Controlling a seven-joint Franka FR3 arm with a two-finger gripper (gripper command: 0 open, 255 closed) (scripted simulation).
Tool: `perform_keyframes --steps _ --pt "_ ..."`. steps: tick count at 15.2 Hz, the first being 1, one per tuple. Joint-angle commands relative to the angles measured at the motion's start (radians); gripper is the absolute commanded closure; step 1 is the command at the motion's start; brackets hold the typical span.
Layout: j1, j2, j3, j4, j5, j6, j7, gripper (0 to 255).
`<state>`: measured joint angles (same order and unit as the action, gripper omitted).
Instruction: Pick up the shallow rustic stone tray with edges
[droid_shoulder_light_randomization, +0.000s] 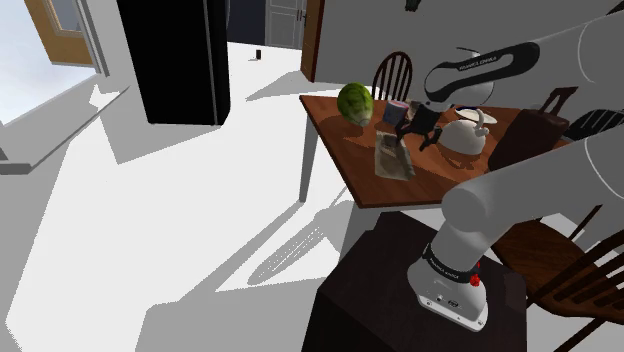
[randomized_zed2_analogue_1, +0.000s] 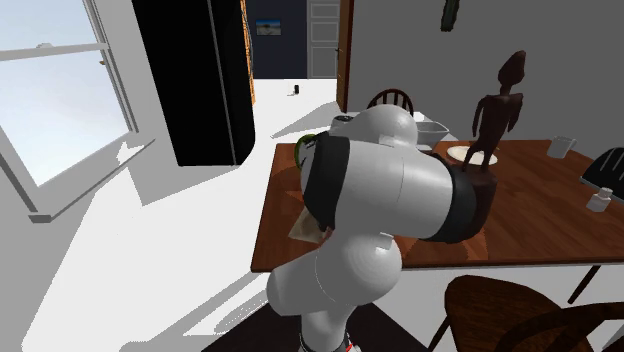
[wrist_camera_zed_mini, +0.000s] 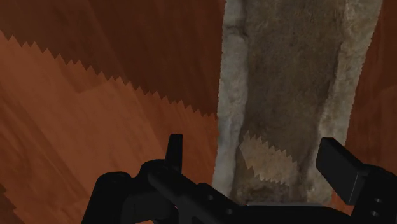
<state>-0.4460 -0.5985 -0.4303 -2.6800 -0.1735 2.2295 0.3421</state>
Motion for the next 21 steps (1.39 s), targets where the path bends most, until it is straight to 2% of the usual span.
perform_keyframes --steps 1,8,9,18,21 --pt "-0.007 0.012 -0.011 -0.019 -0.002 0.032 0.003 0" --pt "-0.001 0.062 -0.034 -0.064 -0.003 0.126 -0.008 0" --pt "0.000 0.065 -0.035 -0.064 -0.002 0.129 -0.009 255" --pt "-0.001 0.062 -0.034 -0.064 -0.003 0.126 -0.008 255" --pt "-0.005 0.033 -0.021 -0.041 -0.003 0.075 -0.002 255"
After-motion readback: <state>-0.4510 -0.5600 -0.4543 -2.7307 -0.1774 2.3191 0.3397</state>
